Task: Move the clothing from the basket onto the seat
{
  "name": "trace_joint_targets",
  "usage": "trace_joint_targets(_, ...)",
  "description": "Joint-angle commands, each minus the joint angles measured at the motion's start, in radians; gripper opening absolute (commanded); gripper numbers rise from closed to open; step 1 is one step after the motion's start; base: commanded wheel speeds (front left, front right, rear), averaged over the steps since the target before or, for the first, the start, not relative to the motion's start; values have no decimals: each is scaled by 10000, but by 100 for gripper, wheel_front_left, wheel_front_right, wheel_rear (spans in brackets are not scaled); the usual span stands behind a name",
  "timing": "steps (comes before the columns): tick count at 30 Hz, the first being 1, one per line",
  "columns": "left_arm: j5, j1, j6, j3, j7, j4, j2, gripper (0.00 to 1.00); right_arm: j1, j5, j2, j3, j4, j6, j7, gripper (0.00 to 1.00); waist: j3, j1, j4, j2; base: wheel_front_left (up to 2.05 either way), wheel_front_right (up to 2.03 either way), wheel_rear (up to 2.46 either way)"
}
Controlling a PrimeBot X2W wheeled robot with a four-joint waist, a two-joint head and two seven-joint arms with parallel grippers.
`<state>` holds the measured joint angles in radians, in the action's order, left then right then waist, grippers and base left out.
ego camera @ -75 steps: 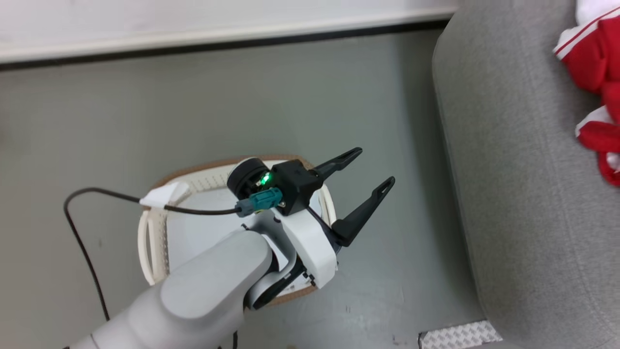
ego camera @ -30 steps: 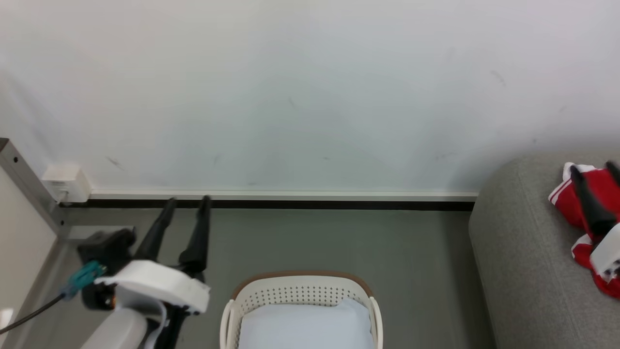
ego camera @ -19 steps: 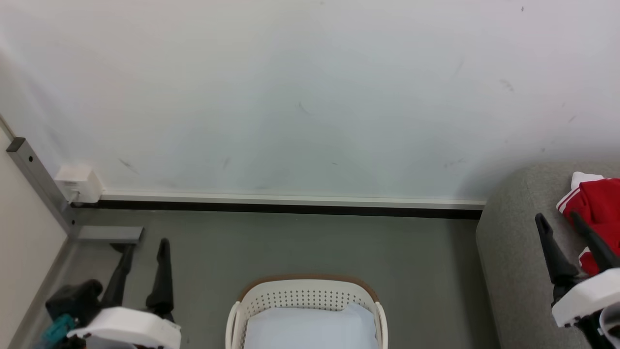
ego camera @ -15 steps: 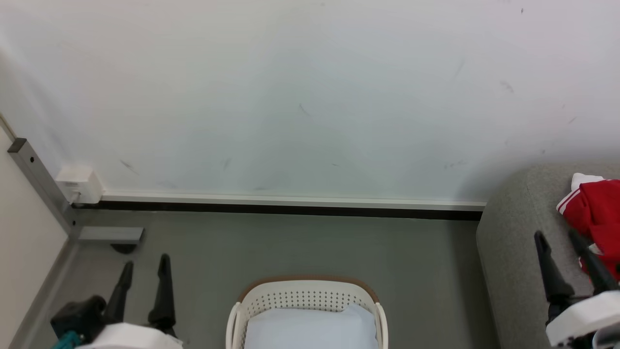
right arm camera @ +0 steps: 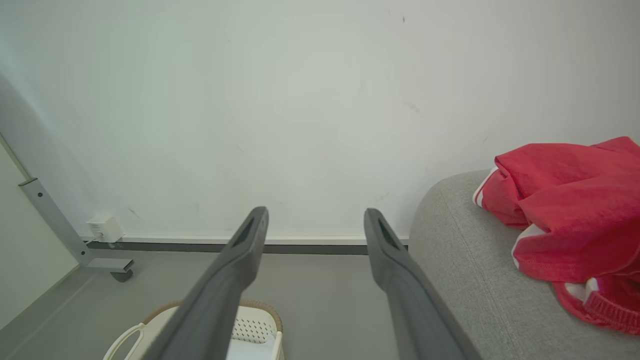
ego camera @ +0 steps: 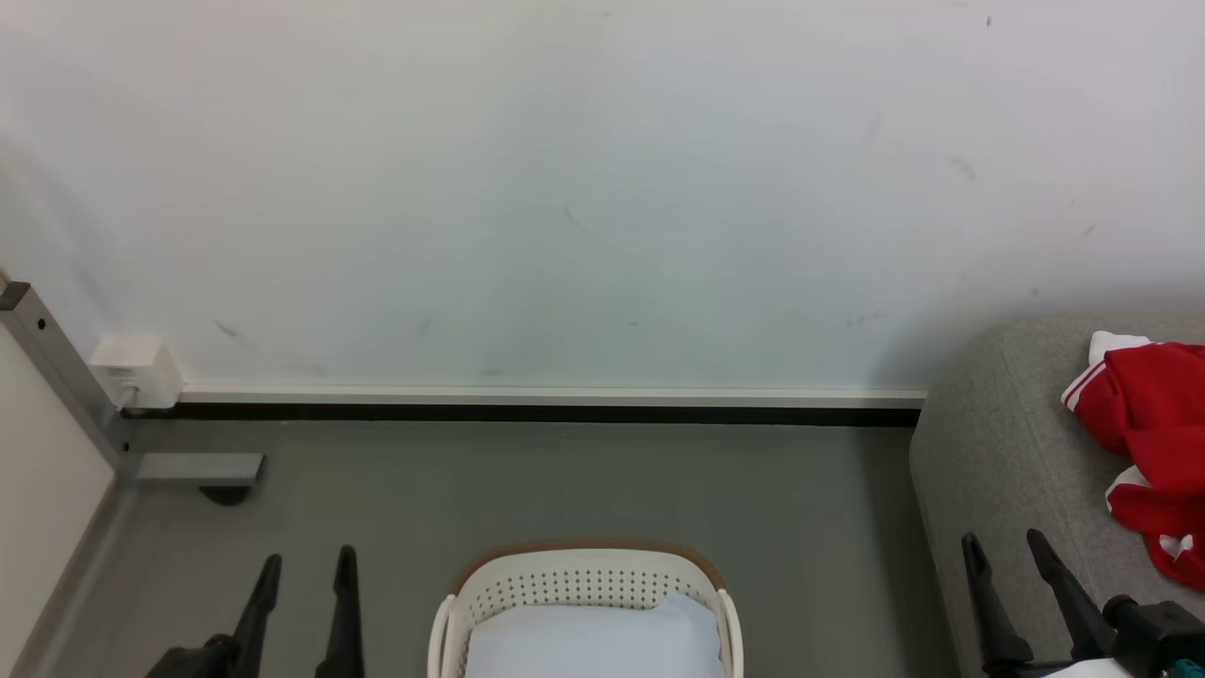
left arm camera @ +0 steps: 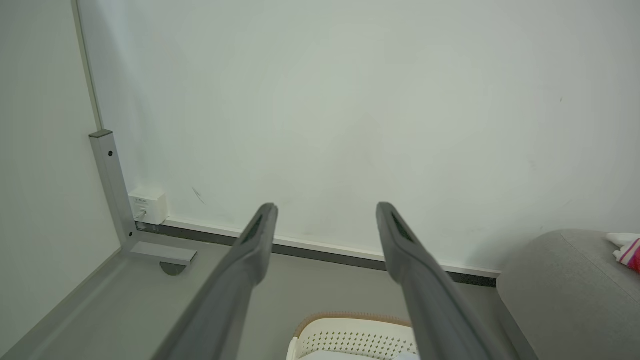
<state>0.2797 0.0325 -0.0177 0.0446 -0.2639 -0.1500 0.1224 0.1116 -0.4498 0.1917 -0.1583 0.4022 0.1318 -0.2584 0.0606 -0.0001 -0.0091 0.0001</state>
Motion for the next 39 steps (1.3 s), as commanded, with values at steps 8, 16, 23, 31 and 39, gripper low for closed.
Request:
trace_joint_targets(8, -681, 187, 537, -455, -6, -173, -435, 100, -219, 694, -252, 137, -272, -23, -68, 100, 13, 1, -101, -1, 0, 0, 0)
trace_joint_targets(16, -871, 22, 790, -627, -6, -370, -627, 100, 2, 731, -324, 45, -309, -23, -69, 100, -10, 1, -89, -1, 0, 0, 0)
trace_joint_targets(23, -968, -76, 917, -720, -6, -486, -665, 100, 31, 653, -339, -19, -227, -23, -70, 100, -21, 1, -79, -1, 0, 0, 0)
trace_joint_targets(31, -914, -44, 994, -766, 1, -518, -725, 0, -73, 698, -350, -87, -137, 2, -38, 0, -6, 1, -108, -1, 0, 0, 0)
trace_joint_targets(39, 125, -133, 1033, -906, 401, -895, -770, 0, -223, -221, -477, 123, -72, 1, 301, 0, -33, 2, -99, -1, 0, 0, 0)
